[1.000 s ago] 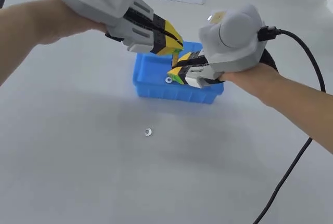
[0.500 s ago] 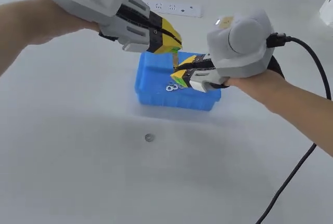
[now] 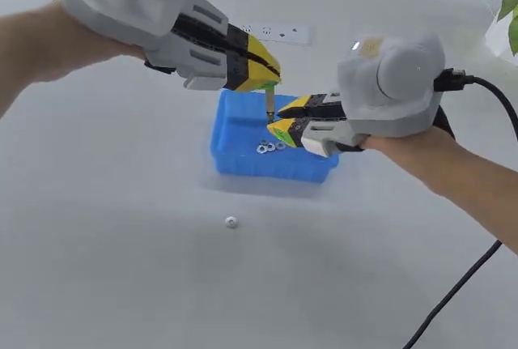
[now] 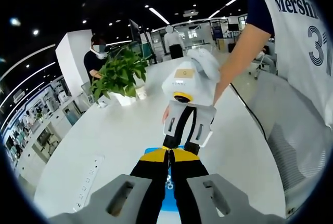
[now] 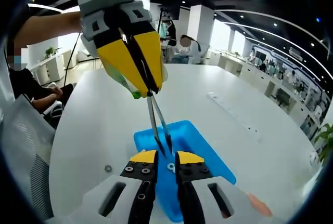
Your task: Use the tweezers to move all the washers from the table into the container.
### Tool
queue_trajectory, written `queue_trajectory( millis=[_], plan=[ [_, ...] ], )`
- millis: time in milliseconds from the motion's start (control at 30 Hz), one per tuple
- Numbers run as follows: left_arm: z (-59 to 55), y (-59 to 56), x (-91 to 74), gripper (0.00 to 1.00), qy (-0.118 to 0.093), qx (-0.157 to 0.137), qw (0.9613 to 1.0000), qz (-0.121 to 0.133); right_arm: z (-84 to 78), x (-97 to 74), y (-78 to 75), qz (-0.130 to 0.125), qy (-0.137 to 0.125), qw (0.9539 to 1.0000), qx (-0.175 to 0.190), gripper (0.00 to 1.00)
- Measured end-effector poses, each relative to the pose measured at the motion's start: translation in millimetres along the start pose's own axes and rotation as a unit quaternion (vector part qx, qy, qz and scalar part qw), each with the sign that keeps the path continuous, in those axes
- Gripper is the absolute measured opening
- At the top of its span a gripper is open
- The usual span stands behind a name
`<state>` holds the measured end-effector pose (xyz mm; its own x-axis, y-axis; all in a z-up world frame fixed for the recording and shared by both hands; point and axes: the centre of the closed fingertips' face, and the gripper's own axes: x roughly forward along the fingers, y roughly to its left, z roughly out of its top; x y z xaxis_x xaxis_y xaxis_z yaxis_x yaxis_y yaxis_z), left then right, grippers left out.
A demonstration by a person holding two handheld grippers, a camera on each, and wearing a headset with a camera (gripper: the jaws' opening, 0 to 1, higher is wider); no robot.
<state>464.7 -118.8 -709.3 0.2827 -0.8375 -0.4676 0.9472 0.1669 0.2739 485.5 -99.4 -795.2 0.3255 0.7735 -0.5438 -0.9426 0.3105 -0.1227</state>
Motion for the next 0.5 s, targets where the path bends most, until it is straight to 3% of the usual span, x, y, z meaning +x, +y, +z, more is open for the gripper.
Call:
queue_trajectory(
  millis=[233, 500],
  plan=[
    [5.1, -18.3, -11.2, 0.05, 0.000, 0.002, 1.0000, -0.002, 0.8, -1.9, 23.1, 0.014, -0.002, 0.9999, -0.007, 0.14],
    [-1.7, -43.4, -16.0, 0.05, 0.001, -0.019, 0.9998, -0.005, -7.8, -1.9, 46.2, 0.026, 0.003, 0.9997, 0.004, 0.14]
  ],
)
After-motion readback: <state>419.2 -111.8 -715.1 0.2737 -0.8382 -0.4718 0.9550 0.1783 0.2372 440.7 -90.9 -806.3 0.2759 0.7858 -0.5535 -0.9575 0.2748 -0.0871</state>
